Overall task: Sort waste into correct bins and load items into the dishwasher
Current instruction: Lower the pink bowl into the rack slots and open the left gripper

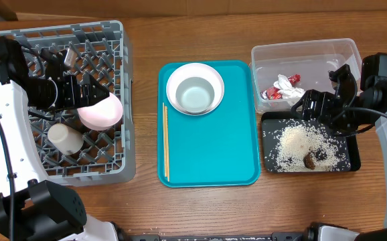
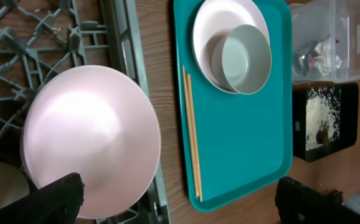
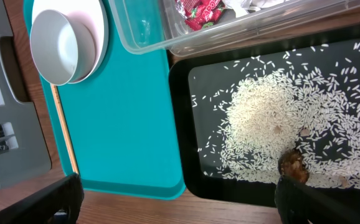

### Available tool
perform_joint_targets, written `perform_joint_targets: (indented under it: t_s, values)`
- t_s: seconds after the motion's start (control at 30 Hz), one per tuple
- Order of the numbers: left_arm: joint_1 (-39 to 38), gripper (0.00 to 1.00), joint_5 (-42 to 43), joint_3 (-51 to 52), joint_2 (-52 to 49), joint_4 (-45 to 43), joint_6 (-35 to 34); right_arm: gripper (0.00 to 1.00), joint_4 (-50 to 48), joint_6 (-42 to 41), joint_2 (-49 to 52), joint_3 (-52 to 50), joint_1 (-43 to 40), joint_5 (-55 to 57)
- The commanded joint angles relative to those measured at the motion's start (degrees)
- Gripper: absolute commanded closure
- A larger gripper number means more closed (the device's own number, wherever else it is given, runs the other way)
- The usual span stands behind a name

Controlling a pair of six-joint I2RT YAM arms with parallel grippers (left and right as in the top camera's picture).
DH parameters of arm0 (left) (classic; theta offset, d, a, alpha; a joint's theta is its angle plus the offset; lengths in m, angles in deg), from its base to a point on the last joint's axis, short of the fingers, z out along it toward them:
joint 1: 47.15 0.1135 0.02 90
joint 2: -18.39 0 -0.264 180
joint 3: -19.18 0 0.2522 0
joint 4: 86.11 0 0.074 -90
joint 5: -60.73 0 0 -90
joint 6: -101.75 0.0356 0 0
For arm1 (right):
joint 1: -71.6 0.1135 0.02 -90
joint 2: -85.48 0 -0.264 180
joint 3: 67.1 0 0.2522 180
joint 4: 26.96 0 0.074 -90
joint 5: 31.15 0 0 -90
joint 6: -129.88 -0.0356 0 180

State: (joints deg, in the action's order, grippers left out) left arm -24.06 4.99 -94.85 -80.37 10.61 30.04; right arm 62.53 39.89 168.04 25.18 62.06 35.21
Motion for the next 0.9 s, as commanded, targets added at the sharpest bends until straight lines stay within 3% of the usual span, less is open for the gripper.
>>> perform_joint_targets:
  t_s: [0.0,0.23,0.3,0.5,0.87]
  values:
    - [-0.96,0.00,-1.64,-0.76,-0.26,-0.11,-2.05,0.00,-0.15,0.04,-0.48,0.57,0.20,-0.42]
    - [-4.31,0.00,-2.25,-0.76,-0.26,0.17,-2.01,0.00,-0.13,0.02,-0.48,0.57,0.20,-0.42]
    - [-6.49,0.00,-6.03,-0.74,-0.26,0.13,-2.47,0.00,-0.13,0.04,-0.48,0.57,0.20,-0.42]
    - [-12.63,0.00,-30.40,0.50,-0.33,-2.32,-21.40,0.00,-0.15,0.02,-0.48,0.57,0.20,-0.42]
    - [-19.12,0.00,-29.35,7.13,-0.35,-7.39,-22.38,0.00,0.02,0.02,-0.48,0.57,0.20,-0.44]
